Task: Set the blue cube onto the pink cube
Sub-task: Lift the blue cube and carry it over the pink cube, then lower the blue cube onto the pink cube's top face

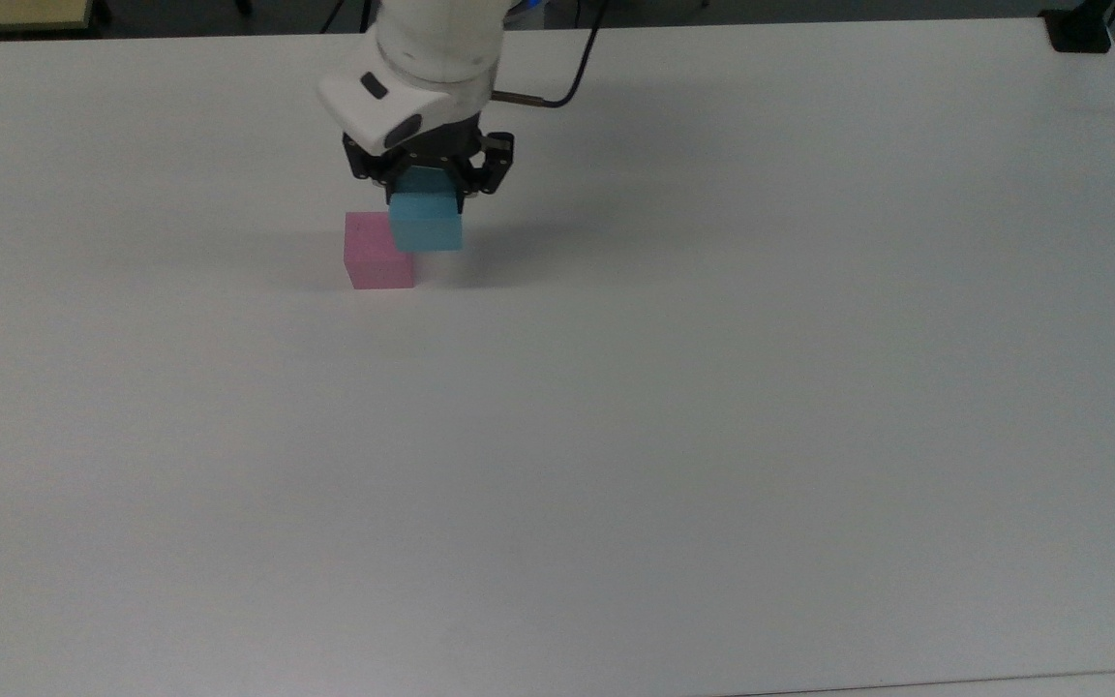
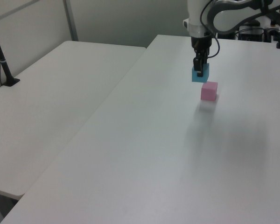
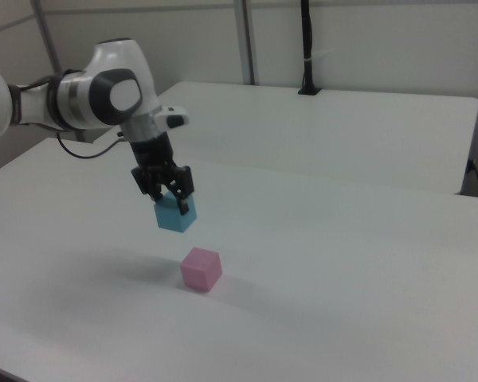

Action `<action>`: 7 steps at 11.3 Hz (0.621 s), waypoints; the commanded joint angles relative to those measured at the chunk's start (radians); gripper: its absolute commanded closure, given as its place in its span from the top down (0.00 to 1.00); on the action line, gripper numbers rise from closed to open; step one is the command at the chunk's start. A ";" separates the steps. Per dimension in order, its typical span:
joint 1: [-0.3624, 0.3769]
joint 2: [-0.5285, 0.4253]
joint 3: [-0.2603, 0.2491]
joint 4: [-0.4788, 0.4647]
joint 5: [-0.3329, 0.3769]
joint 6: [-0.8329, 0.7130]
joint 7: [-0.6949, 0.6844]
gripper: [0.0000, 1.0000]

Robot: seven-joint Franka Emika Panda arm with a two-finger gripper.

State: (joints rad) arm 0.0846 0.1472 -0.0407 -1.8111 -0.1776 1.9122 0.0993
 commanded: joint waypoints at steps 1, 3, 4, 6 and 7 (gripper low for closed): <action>-0.061 -0.051 -0.013 -0.134 0.012 0.054 -0.127 0.56; -0.066 -0.055 -0.050 -0.171 0.010 0.125 -0.144 0.56; -0.068 -0.051 -0.050 -0.174 0.010 0.126 -0.148 0.57; -0.066 -0.043 -0.050 -0.177 0.009 0.128 -0.148 0.57; -0.065 -0.041 -0.050 -0.182 0.009 0.131 -0.147 0.57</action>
State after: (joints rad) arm 0.0107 0.1347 -0.0841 -1.9505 -0.1773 2.0150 -0.0276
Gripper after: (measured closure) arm 0.396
